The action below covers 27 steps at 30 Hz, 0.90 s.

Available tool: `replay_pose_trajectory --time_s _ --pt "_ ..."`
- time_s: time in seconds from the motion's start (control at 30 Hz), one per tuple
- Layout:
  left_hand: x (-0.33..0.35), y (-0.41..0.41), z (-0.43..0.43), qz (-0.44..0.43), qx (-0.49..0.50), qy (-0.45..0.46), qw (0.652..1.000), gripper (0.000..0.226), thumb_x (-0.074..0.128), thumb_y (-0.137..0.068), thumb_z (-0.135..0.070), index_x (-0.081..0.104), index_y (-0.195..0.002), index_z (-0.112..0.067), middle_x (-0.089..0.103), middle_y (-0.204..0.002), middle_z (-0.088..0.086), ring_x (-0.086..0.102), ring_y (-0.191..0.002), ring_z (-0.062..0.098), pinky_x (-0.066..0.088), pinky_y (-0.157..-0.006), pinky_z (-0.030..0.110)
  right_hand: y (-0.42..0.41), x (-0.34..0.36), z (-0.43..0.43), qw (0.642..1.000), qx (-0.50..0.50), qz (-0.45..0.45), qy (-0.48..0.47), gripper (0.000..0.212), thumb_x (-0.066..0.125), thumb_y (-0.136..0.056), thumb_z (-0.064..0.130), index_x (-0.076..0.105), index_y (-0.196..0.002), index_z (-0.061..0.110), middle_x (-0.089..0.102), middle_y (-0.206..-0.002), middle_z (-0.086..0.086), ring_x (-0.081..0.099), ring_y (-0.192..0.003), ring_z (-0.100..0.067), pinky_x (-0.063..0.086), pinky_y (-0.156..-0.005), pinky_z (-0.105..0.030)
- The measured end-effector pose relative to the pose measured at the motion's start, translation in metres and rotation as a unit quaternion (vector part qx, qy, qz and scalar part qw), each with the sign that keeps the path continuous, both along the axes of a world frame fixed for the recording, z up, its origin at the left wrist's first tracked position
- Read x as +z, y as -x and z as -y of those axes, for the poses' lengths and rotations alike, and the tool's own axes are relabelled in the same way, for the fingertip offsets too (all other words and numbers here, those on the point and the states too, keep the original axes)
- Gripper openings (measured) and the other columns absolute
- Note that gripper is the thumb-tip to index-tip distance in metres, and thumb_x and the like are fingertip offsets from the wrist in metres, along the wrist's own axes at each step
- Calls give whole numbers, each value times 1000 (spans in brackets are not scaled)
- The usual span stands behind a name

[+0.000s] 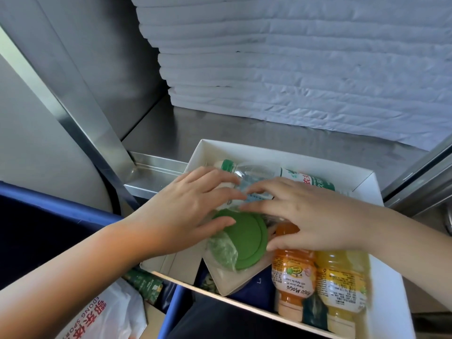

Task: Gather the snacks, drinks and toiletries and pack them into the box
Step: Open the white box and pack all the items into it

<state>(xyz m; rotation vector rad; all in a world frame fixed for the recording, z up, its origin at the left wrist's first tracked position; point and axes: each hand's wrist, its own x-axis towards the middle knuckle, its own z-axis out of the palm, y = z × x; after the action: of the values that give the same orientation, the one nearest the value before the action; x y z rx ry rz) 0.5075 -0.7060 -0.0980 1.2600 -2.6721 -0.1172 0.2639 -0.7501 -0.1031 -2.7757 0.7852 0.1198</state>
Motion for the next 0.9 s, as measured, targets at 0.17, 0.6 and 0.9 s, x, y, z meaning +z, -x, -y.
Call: replay_pose_trajectory --time_s 0.17,0.6,0.9 --pt "-15 3 13 119 93 43 988 66 -6 -89 -55 -19 -146 -23 -30 -150 -4 -34 -136 15 -24 -109 28 18 -2 -1 995 -50 -55 73 81 11 -78 80 -2 -147 40 -27 -149 24 -30 -131 8 -22 -102 -12" --pt "-23 10 59 217 162 38 962 62 9 -97 -37 -15 -146 -7 -17 -156 11 -11 -144 23 -7 -115 34 29 0 7 990 -95 45 -92 61 25 -90 56 8 -146 38 -6 -151 28 -10 -136 13 -8 -111 -11" --pt "-26 9 62 222 153 44 962 61 12 -99 -33 -16 -146 -6 -18 -155 11 -11 -144 23 -6 -115 34 26 -6 -11 983 -169 46 -59 63 29 -82 65 18 -142 48 -10 -148 37 -11 -135 16 0 -112 -17"
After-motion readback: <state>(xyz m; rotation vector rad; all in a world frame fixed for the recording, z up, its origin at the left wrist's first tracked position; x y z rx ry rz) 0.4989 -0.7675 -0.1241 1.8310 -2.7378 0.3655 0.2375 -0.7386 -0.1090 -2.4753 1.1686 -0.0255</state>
